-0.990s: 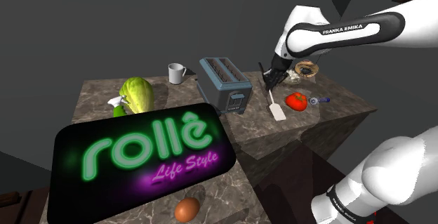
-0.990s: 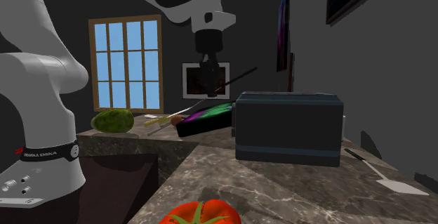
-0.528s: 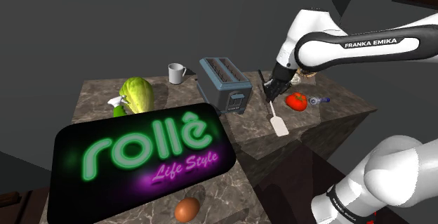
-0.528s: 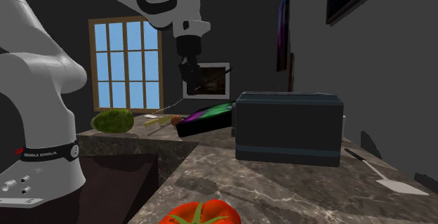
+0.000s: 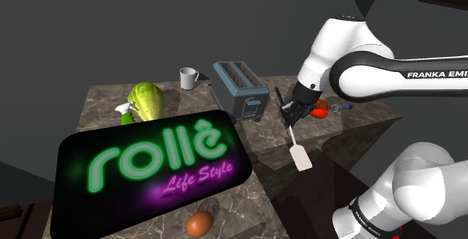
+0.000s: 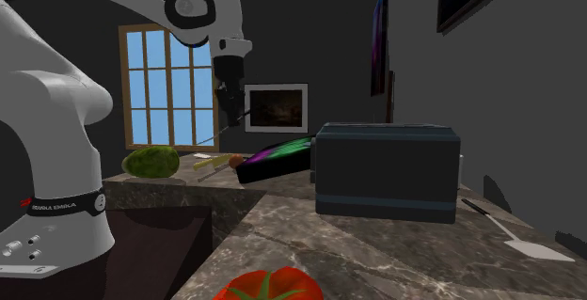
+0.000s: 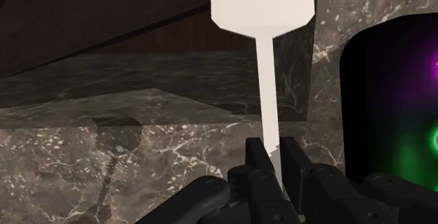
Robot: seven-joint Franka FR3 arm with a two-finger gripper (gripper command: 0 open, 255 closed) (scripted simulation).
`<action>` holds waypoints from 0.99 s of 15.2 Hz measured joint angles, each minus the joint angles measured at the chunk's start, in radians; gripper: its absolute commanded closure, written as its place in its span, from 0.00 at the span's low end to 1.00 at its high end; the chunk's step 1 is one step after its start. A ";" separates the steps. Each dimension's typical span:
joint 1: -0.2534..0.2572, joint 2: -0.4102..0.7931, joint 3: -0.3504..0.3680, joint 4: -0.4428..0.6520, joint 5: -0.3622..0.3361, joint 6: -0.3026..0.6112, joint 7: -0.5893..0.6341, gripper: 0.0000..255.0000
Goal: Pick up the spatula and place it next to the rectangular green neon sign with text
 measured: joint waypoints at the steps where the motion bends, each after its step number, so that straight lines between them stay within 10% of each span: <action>1: 0.016 -0.022 0.018 -0.010 0.015 -0.012 0.023 1.00; 15: 0.241 -0.145 0.314 -0.019 0.235 -0.105 0.375 1.00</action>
